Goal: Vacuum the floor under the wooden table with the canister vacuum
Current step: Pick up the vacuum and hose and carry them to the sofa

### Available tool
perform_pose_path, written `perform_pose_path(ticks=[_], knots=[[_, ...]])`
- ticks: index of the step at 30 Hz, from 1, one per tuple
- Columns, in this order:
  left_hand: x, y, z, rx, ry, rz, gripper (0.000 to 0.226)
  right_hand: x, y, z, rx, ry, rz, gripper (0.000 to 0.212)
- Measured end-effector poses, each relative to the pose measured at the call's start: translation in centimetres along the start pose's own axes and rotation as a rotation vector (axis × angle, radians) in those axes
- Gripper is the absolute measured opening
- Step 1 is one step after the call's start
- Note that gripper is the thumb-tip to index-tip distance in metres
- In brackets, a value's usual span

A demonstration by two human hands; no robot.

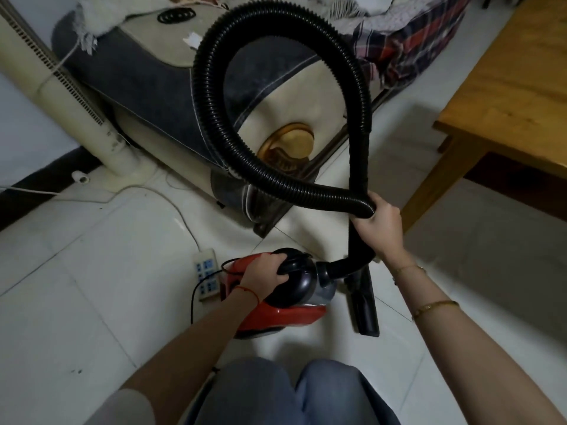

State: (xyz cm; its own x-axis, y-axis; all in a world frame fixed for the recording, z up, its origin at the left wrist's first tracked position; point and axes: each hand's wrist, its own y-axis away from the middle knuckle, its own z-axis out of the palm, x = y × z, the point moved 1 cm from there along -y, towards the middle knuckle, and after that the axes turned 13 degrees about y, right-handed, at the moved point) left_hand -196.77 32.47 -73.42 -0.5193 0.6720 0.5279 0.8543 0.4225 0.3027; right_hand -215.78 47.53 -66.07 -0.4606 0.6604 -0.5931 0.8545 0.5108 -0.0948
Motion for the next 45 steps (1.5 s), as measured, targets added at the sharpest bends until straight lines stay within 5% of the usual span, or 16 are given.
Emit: perform_pose_path(ticks=[21,27,34,40,42,45], knots=[[-4.5,-5.1,0.9,0.036,-0.022,-0.016,0.032,-1.6,-7.1,7.0,-0.157,0.005,0.01,0.043],[-5.1,-4.6,0.7,-0.028,0.095,-0.002,0.057,-2.1,-7.8,7.1,-0.235,0.002,0.04,0.057],[-4.1,-3.6,0.4,0.107,0.185,0.013,0.032,-2.1,-6.0,5.8,-0.267,-0.04,-0.045,0.087],[-4.0,-1.3,-1.2,0.365,0.303,-0.048,0.029,-2.9,-3.3,4.7,-0.078,0.044,-0.312,0.123],[-4.1,-0.2,-1.9,0.433,0.308,-0.072,0.025,-3.5,-2.3,4.4,0.03,0.124,-0.422,0.114],[-4.6,2.0,-2.8,0.486,0.268,-0.098,0.022,-5.8,0.2,3.5,0.345,0.172,-0.676,0.054]])
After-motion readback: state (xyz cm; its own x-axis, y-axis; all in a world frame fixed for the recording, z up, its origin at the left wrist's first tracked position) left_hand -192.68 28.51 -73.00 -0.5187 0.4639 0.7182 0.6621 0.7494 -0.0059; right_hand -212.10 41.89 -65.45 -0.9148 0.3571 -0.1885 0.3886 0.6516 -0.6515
